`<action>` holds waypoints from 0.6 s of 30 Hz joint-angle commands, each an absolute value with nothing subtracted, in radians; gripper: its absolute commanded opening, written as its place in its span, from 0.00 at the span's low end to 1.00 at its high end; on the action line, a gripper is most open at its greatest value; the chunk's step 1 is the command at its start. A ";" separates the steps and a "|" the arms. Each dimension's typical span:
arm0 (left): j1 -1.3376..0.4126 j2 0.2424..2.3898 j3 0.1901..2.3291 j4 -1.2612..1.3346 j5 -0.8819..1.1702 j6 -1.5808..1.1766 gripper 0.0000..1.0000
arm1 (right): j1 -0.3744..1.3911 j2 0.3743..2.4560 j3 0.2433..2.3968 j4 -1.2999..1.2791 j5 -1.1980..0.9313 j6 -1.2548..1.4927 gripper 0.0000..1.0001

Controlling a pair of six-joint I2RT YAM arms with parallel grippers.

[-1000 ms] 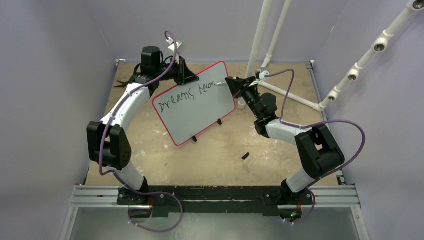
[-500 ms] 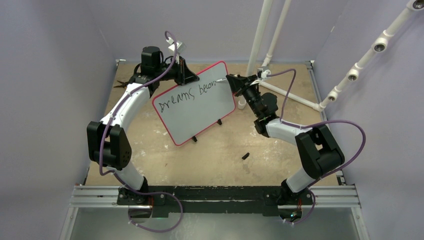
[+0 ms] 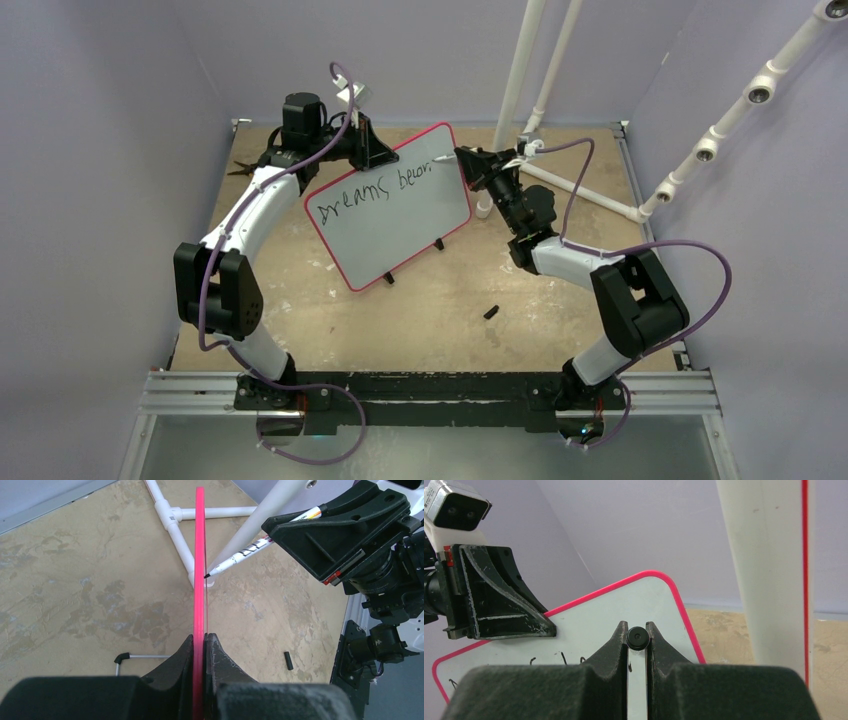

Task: Write a sentence on the whiteboard

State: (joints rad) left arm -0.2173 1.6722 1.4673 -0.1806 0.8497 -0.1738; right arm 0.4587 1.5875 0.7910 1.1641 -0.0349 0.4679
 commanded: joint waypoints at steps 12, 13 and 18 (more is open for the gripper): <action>-0.224 1.704 1.431 -0.252 0.888 -0.178 0.00 | 0.457 1.577 0.766 1.145 0.002 0.460 0.00; -0.224 1.704 1.431 -0.252 0.888 -0.178 0.00 | 0.456 1.575 0.761 1.144 0.002 0.460 0.00; -0.224 1.704 1.431 -0.252 0.890 -0.179 0.00 | 0.457 1.571 0.747 1.145 0.008 0.456 0.00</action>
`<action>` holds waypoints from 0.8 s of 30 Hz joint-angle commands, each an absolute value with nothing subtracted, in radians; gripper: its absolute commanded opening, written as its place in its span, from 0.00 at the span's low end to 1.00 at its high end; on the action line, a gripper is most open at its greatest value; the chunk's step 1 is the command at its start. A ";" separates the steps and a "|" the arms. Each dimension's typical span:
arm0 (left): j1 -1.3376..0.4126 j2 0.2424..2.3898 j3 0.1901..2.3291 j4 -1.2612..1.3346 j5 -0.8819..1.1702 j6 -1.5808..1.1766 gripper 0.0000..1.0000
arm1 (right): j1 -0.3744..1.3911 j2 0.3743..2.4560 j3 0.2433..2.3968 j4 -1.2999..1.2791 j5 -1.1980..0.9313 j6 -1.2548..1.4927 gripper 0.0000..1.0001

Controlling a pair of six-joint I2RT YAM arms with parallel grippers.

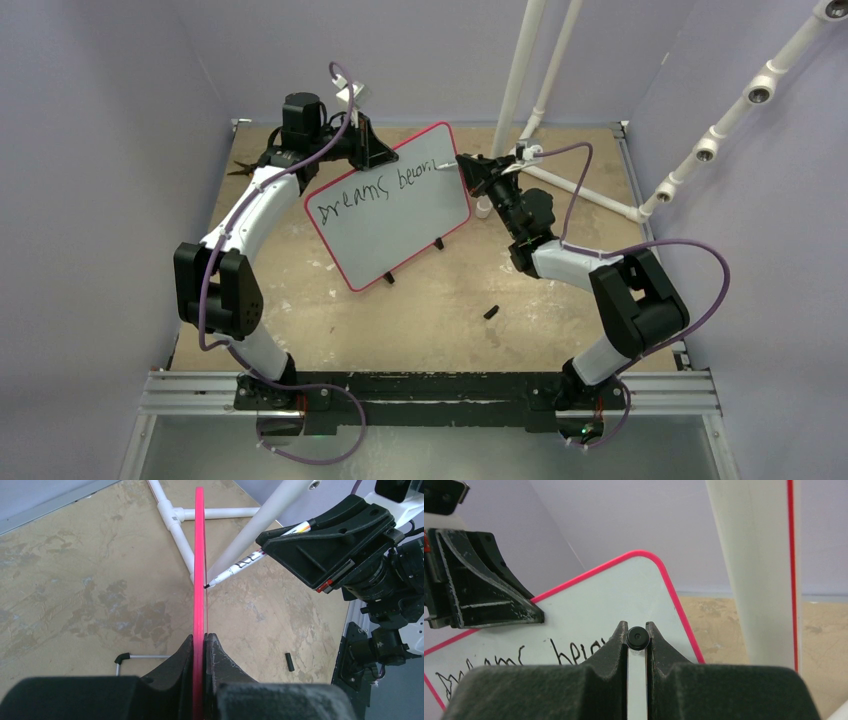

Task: Write a sentence on the whiteboard

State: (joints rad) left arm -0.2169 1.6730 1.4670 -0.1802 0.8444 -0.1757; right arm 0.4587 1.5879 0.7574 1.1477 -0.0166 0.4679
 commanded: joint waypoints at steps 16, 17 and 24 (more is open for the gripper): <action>-0.224 1.704 1.430 -0.252 0.888 -0.178 0.00 | 0.457 1.508 0.767 1.198 0.035 0.454 0.00; -0.224 1.703 1.430 -0.252 0.889 -0.179 0.00 | 0.457 1.515 0.774 1.197 0.032 0.452 0.00; -0.224 1.705 1.429 -0.252 0.891 -0.178 0.00 | 0.457 1.553 0.804 1.205 0.027 0.450 0.00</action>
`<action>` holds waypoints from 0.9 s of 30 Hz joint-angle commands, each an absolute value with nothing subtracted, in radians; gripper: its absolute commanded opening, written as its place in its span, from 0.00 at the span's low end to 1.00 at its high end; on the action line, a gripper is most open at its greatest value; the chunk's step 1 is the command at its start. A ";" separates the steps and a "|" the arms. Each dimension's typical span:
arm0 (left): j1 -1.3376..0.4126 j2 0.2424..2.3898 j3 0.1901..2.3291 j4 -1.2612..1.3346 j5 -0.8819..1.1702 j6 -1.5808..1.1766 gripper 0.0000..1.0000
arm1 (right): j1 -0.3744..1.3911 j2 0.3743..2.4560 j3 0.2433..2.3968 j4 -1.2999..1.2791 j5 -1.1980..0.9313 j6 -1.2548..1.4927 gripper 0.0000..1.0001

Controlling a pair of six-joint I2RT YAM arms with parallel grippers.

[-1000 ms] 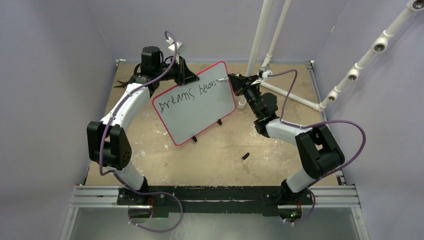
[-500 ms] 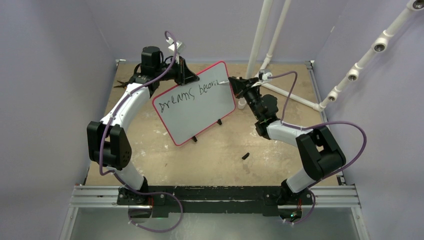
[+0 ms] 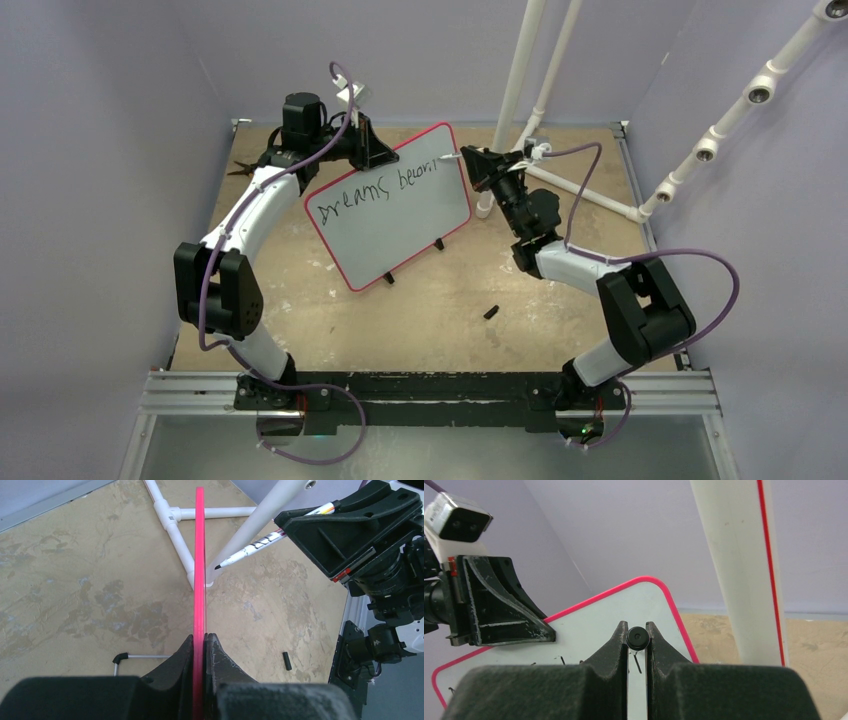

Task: Write a sentence on the whiteboard

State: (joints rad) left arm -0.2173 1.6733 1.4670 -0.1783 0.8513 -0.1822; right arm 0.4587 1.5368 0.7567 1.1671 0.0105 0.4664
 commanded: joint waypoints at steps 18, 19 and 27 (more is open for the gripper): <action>-0.224 1.703 1.430 -0.252 0.892 -0.178 0.00 | 0.457 1.587 0.812 1.170 0.047 0.427 0.00; -0.224 1.703 1.430 -0.252 0.891 -0.178 0.00 | 0.457 1.586 0.808 1.168 0.049 0.425 0.00; -0.224 1.702 1.430 -0.252 0.891 -0.180 0.00 | 0.457 1.571 0.753 1.154 0.048 0.427 0.00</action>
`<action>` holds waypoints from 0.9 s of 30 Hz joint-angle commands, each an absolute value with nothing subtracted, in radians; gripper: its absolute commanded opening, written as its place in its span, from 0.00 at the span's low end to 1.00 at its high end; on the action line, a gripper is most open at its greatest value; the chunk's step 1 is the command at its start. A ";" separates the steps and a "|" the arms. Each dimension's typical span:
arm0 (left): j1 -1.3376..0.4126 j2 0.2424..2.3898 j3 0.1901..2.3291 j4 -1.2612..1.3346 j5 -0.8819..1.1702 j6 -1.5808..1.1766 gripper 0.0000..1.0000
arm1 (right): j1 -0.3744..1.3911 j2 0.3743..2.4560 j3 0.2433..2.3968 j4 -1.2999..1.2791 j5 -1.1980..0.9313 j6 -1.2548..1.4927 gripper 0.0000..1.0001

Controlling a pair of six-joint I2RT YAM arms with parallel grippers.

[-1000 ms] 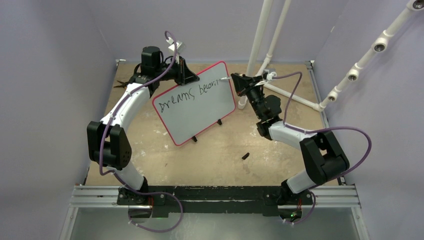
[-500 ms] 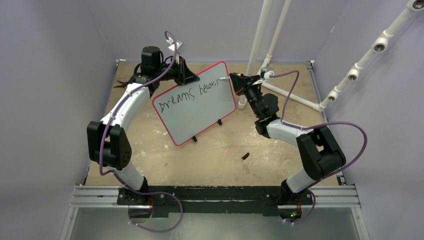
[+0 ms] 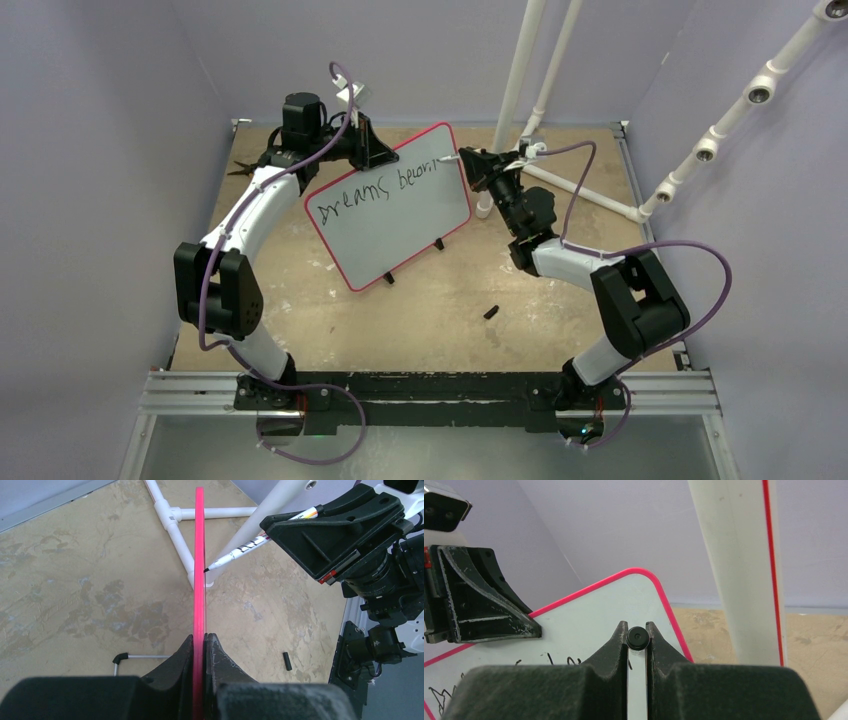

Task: Write a sentence on the whiteboard

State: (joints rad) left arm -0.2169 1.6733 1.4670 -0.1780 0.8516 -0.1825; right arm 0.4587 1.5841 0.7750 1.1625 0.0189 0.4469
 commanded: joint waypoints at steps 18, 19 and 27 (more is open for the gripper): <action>-0.224 1.705 1.430 -0.250 0.890 -0.181 0.00 | 0.458 1.504 0.771 1.190 0.016 0.448 0.00; -0.224 1.704 1.430 -0.250 0.891 -0.182 0.00 | 0.457 1.508 0.777 1.193 0.014 0.447 0.00; -0.224 1.707 1.430 -0.249 0.893 -0.181 0.00 | 0.459 1.557 0.820 1.204 0.002 0.453 0.00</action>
State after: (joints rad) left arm -0.2173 1.6733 1.4670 -0.1772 0.8532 -0.1829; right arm 0.4587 1.5425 0.7723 1.1545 0.0086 0.4496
